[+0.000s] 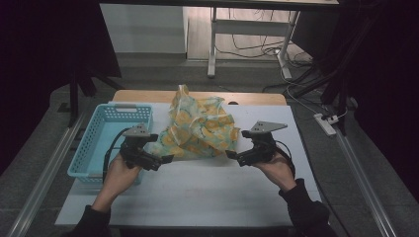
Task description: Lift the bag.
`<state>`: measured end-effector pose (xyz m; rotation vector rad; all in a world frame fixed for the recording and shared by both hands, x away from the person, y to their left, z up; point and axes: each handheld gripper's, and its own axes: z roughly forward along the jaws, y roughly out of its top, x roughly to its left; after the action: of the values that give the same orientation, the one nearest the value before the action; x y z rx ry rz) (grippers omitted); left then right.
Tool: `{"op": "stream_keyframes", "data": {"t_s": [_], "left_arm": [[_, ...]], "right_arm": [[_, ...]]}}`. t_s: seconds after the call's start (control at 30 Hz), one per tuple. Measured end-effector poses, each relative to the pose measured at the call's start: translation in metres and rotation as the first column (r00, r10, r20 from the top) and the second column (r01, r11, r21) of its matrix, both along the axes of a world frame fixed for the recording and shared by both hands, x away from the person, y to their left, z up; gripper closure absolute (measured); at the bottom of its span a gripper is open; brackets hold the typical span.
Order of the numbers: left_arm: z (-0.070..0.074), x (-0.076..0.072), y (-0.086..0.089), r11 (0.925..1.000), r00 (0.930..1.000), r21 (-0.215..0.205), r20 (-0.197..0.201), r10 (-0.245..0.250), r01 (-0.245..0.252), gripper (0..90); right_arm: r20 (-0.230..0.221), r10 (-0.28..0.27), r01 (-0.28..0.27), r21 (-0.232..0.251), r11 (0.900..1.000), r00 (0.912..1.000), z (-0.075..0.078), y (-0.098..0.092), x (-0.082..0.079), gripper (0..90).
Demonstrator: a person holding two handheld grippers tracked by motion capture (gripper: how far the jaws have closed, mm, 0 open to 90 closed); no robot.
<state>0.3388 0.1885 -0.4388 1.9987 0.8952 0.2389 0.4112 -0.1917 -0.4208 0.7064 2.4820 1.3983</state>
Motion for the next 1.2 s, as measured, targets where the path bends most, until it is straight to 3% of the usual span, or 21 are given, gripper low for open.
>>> {"op": "stream_keyframes", "data": {"t_s": [0.1, 0.4, 0.7, 0.87, 1.07, 1.2], "left_arm": [[-0.007, -0.011, 0.004, 0.9998, 0.9999, 0.012, -0.002, 0.016, -0.016, 0.0], [-0.021, -0.046, 0.018, 0.9983, 0.9984, -0.02, -0.016, 0.054, -0.055, 0.0], [-0.033, -0.081, 0.039, 0.9923, 0.9933, -0.044, -0.015, 0.115, -0.115, 0.0], [-0.044, -0.1, 0.051, 0.9877, 0.9882, -0.038, -0.025, 0.151, -0.152, 0.0], [-0.055, -0.122, 0.064, 0.9773, 0.9772, -0.029, -0.038, 0.209, -0.21, 0.0], [-0.062, -0.132, 0.072, 0.9697, 0.969, -0.018, -0.046, 0.243, -0.244, 0.0]], "right_arm": [[0.003, -0.006, 0.006, -0.003, 1.0, 1.0, -0.004, -0.004, -0.007, 1.0], [0.017, -0.023, 0.023, -0.02, 1.0, 0.9996, -0.019, -0.017, -0.033, 0.0], [0.023, -0.067, 0.068, -0.041, 0.997, 0.9975, -0.039, -0.042, -0.057, 0.0], [0.024, -0.1, 0.101, -0.05, 0.994, 0.9947, -0.046, -0.056, -0.069, 0.0], [0.005, -0.152, 0.152, -0.048, 0.987, 0.9884, -0.054, -0.076, -0.084, 0.0], [-0.001, -0.182, 0.182, -0.074, 0.981, 0.9832, -0.06, -0.088, -0.091, 0.0]]}}
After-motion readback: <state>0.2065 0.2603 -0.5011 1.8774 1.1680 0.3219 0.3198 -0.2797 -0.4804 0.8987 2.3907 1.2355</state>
